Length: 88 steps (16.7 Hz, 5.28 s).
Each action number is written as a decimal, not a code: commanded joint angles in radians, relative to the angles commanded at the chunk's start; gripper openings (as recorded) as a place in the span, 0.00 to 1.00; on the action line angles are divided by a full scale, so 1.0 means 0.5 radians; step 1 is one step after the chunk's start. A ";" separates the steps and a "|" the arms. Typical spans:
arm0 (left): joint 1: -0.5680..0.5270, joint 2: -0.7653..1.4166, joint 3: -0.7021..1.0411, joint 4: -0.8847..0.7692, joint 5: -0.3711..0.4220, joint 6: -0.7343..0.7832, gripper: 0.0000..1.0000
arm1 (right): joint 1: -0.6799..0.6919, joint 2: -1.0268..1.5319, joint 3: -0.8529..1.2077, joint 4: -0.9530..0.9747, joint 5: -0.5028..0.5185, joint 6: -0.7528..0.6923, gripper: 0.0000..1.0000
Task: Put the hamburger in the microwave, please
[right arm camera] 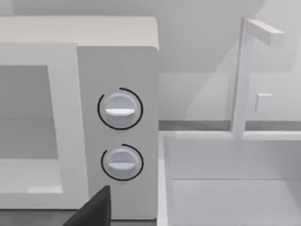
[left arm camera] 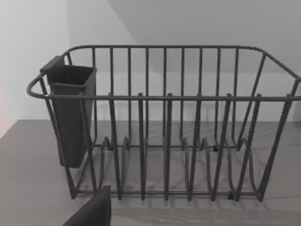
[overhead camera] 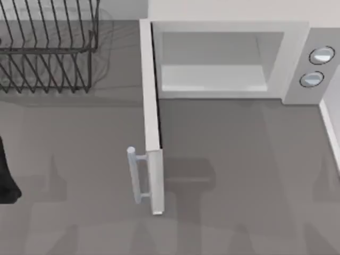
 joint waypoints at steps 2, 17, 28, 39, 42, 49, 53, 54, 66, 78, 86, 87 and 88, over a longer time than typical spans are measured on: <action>0.000 0.000 0.000 0.000 0.000 0.000 1.00 | -0.001 0.002 0.002 -0.002 0.000 -0.002 1.00; 0.000 0.000 0.000 0.000 0.000 0.000 1.00 | -0.441 2.026 1.119 -1.404 0.004 -1.606 1.00; 0.000 0.000 0.000 0.000 0.000 0.000 1.00 | -0.619 2.791 1.595 -1.932 0.008 -2.245 1.00; 0.000 0.000 0.000 0.000 0.000 0.000 1.00 | -0.614 3.105 1.287 -1.289 0.007 -2.235 1.00; 0.000 0.000 0.000 0.000 0.000 0.000 1.00 | -0.615 3.189 1.212 -1.151 0.007 -2.235 1.00; 0.000 0.000 0.000 0.000 0.000 0.000 1.00 | -0.616 3.192 1.210 -1.146 0.007 -2.235 0.77; 0.000 0.000 0.000 0.000 0.000 0.000 1.00 | -0.616 3.192 1.210 -1.146 0.007 -2.235 0.47; 0.000 0.000 0.000 0.000 0.000 0.000 1.00 | -0.616 3.192 1.210 -1.146 0.007 -2.235 0.40; 0.000 0.000 0.000 0.000 0.000 0.000 1.00 | -0.616 3.192 1.210 -1.146 0.007 -2.235 0.00; 0.000 0.000 0.000 0.000 0.000 0.000 1.00 | -0.620 2.790 1.763 -2.147 -0.004 -2.209 0.00; 0.000 0.000 0.000 0.000 0.000 0.000 1.00 | -0.617 2.712 1.871 -2.279 -0.004 -2.197 0.00; 0.000 0.000 0.000 0.000 0.000 0.000 1.00 | -0.597 2.727 1.882 -2.259 0.003 -2.177 0.00; 0.000 0.000 0.000 0.000 0.000 0.000 1.00 | -0.557 2.755 1.904 -2.217 0.017 -2.138 0.00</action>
